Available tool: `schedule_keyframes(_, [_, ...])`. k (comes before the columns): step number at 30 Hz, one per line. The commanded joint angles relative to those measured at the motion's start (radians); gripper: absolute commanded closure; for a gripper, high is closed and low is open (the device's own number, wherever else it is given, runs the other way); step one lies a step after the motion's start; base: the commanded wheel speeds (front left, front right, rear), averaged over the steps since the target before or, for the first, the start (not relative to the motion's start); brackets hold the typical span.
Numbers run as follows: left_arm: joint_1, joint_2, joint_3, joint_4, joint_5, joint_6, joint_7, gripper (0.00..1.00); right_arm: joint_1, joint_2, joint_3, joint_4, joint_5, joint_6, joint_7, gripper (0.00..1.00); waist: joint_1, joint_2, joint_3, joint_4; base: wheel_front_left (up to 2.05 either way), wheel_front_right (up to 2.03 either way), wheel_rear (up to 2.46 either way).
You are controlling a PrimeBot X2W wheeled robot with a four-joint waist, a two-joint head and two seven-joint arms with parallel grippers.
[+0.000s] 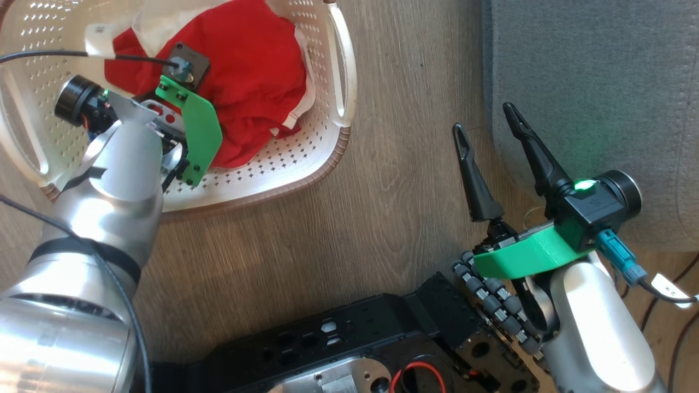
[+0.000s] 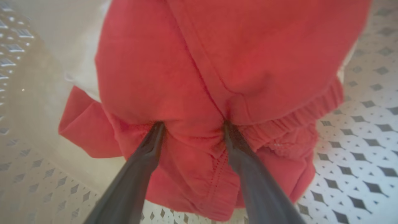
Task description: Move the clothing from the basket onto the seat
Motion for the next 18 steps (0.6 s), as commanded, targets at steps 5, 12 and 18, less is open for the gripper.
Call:
schedule_keyframes(5, [0.036, 0.013, -0.048, 0.002, -0.038, -0.001, 0.059, 0.0, 0.046, 0.005, 0.031, -0.024, 0.001, 0.0, -0.006, 0.0, 0.0, 0.0, 0.006, 0.003, 0.0, 0.0, 0.0])
schedule_keyframes(12, [0.039, 0.012, -0.116, 0.002, -0.118, -0.001, 0.053, 1.0, 0.032, 0.005, 0.029, -0.017, -0.006, 0.0, -0.006, 0.0, 0.0, 0.0, 0.005, 0.013, 0.0, 0.0, 0.0])
schedule_keyframes(18, [0.034, 0.028, -0.139, 0.002, -0.178, -0.001, -0.001, 1.0, 0.011, 0.005, 0.032, -0.012, -0.008, 0.0, -0.006, 0.0, 0.0, 0.0, -0.007, 0.018, 0.0, 0.0, 0.0])
